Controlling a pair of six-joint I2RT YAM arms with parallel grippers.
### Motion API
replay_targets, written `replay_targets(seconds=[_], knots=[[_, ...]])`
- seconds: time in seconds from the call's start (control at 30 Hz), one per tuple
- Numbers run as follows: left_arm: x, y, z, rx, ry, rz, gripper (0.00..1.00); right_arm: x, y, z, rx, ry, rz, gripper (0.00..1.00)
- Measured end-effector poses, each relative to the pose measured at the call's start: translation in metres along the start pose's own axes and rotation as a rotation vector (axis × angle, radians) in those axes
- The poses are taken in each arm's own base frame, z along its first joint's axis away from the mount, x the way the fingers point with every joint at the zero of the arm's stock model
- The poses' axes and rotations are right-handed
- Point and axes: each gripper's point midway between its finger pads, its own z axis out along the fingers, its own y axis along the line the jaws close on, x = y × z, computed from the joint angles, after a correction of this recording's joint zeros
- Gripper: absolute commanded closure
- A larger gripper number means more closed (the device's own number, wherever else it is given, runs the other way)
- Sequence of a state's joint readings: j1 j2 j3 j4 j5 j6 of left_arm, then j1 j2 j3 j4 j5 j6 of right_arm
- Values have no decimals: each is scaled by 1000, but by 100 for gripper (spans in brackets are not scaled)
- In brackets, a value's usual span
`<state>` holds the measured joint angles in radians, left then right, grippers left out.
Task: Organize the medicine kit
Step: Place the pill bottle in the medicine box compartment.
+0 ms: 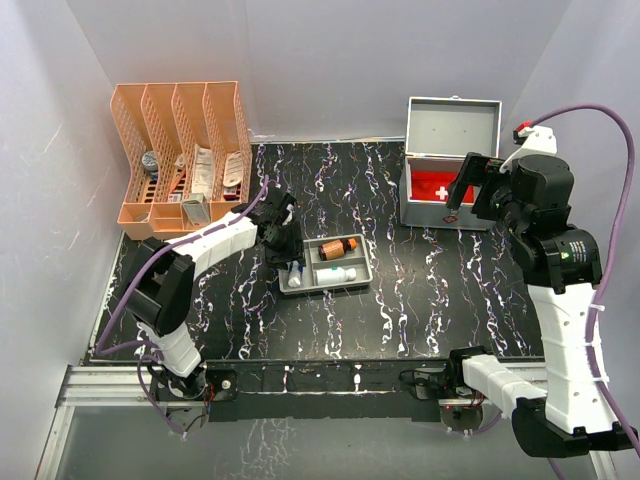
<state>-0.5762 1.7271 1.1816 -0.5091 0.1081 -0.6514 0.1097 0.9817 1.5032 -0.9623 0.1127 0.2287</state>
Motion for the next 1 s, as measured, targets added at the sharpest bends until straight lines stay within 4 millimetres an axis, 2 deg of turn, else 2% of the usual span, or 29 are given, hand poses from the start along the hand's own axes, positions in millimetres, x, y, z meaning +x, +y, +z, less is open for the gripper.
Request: replay_targets(seconds=[0.27, 0.37, 0.5, 0.7, 0.83, 1.0], knots=[[-2, 3, 0, -13, -11, 47, 41, -1, 0, -3, -2, -9, 1, 2], [-11, 1, -3, -17, -34, 99, 41, 0, 0, -3, -1, -7, 1, 2], [-36, -14, -15, 11, -95, 212, 42, 3, 0, 2, -1, -1, 1, 2], [-66, -47, -36, 106, -124, 508, 43, 8, 3, 15, -15, 32, -12, 2], [-63, -49, -30, 131, -49, 681, 46, 22, 3, 36, -1, 108, -31, 2], [-48, -43, -23, 157, 57, 846, 49, 33, 0, 50, 21, 153, -37, 2]])
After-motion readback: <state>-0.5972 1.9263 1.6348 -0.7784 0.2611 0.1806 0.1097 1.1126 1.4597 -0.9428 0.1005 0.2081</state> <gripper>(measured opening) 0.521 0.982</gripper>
